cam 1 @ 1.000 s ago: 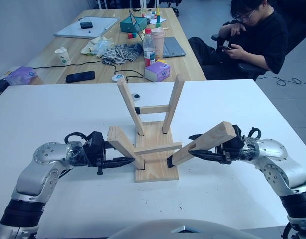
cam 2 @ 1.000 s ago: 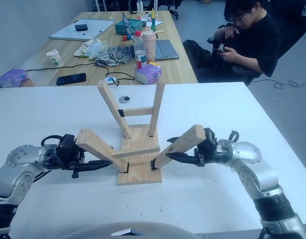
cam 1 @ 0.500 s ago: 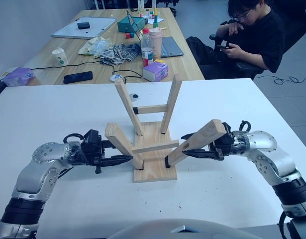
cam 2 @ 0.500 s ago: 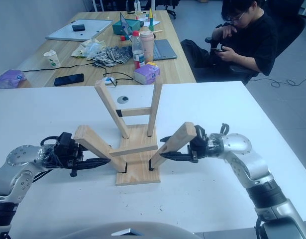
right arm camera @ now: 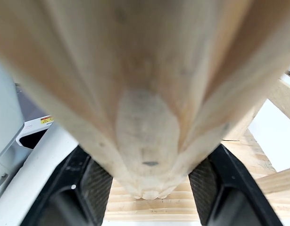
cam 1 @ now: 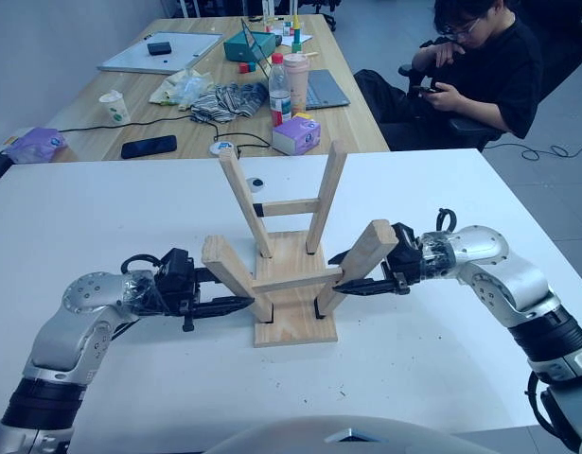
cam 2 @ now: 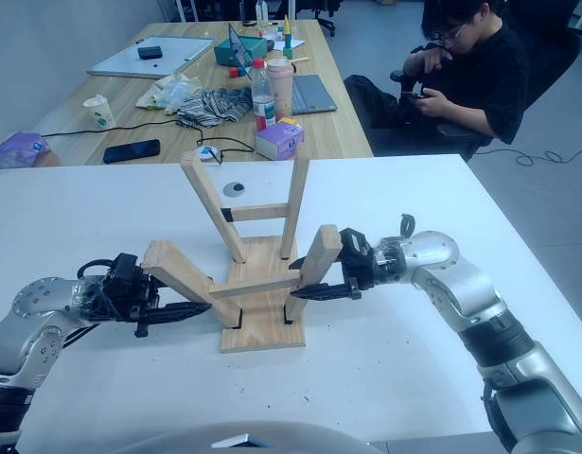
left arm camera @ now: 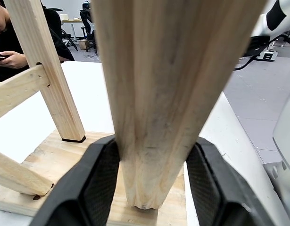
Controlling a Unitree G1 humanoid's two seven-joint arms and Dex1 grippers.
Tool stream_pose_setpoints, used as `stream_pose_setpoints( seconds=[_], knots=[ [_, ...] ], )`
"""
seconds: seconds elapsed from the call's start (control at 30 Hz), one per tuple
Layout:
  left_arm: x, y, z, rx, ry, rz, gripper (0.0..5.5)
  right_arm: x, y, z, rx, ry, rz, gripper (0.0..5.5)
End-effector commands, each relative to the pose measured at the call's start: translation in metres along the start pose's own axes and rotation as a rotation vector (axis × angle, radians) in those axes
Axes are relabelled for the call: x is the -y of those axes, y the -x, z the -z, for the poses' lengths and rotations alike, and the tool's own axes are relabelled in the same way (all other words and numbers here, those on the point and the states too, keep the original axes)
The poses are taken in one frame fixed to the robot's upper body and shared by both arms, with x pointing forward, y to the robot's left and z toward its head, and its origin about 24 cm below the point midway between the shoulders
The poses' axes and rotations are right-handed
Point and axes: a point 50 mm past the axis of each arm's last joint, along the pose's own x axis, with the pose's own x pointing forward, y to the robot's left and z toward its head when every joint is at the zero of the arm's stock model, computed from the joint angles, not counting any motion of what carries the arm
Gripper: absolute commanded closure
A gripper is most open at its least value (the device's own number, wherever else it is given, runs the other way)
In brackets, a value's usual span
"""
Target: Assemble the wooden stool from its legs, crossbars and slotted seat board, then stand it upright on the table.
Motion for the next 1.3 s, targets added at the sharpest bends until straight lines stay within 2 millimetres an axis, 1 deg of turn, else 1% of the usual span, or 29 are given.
stream_pose_setpoints(
  seconds=[0.03, 0.2, 0.33, 0.4, 0.5, 0.57, 0.73, 0.83, 0.87, 0.97, 1.0, 1.03, 1.07, 1.13, 1.2, 1.23, 1.27, 1.3],
  knots=[
    [0.009, -0.003, 0.021, -0.148, 0.051, 0.045, 3.45, -0.018, -0.006, 0.074, -0.359, -0.251, 0.036, 3.46],
    [0.012, 0.005, 0.033, -0.329, 0.055, 0.105, 3.47, -0.015, -0.005, 0.072, -0.353, -0.242, 0.054, 3.46],
    [0.015, 0.013, 0.038, -0.446, 0.077, 0.157, 3.49, -0.014, -0.003, 0.071, -0.345, -0.244, 0.072, 3.46],
    [0.014, 0.017, 0.042, -0.523, 0.053, 0.178, 3.49, -0.015, -0.001, 0.071, -0.338, -0.245, 0.081, 3.46],
    [0.014, 0.013, 0.039, -0.592, -0.002, 0.223, 3.49, -0.016, -0.002, 0.070, -0.333, -0.245, 0.083, 3.46],
    [0.013, 0.008, 0.033, -0.593, -0.023, 0.246, 3.49, -0.017, -0.004, 0.069, -0.330, -0.243, 0.082, 3.46],
    [0.008, -0.002, 0.019, -0.528, -0.048, 0.260, 3.49, -0.020, -0.010, 0.070, -0.314, -0.247, 0.082, 3.46],
    [0.001, -0.005, 0.015, -0.503, -0.057, 0.217, 3.49, -0.021, -0.010, 0.071, -0.316, -0.251, 0.079, 3.46],
    [-0.001, -0.003, 0.014, -0.499, -0.042, 0.202, 3.11, -0.021, -0.009, 0.071, -0.318, -0.252, 0.080, 3.46],
    [-0.004, 0.002, 0.011, -0.505, -0.017, 0.179, 2.60, -0.021, -0.008, 0.071, -0.323, -0.252, 0.084, 3.46],
    [-0.004, 0.003, 0.010, -0.507, -0.014, 0.177, 2.56, -0.021, -0.007, 0.071, -0.324, -0.252, 0.085, 3.46],
    [-0.004, 0.004, 0.008, -0.499, -0.015, 0.168, 2.33, -0.021, -0.007, 0.071, -0.326, -0.253, 0.086, 3.46],
    [-0.005, 0.006, 0.006, -0.494, -0.013, 0.166, 2.26, -0.021, -0.006, 0.072, -0.327, -0.253, 0.088, 3.46],
    [-0.009, 0.013, 0.003, -0.508, -0.008, 0.143, 1.92, -0.021, -0.006, 0.072, -0.330, -0.253, 0.090, 3.46],
    [-0.018, 0.029, -0.002, -0.557, -0.001, 0.094, 1.54, -0.021, -0.006, 0.072, -0.331, -0.252, 0.089, 3.46],
    [-0.025, 0.037, -0.008, -0.579, -0.007, 0.064, 1.41, -0.021, -0.006, 0.072, -0.332, -0.251, 0.089, 3.46],
    [-0.036, 0.048, -0.020, -0.603, -0.057, 0.015, 1.35, -0.021, -0.006, 0.073, -0.332, -0.251, 0.090, 3.46],
    [-0.047, 0.058, -0.038, -0.601, -0.095, -0.030, 1.35, -0.021, -0.006, 0.073, -0.332, -0.251, 0.090, 3.46]
  ],
)
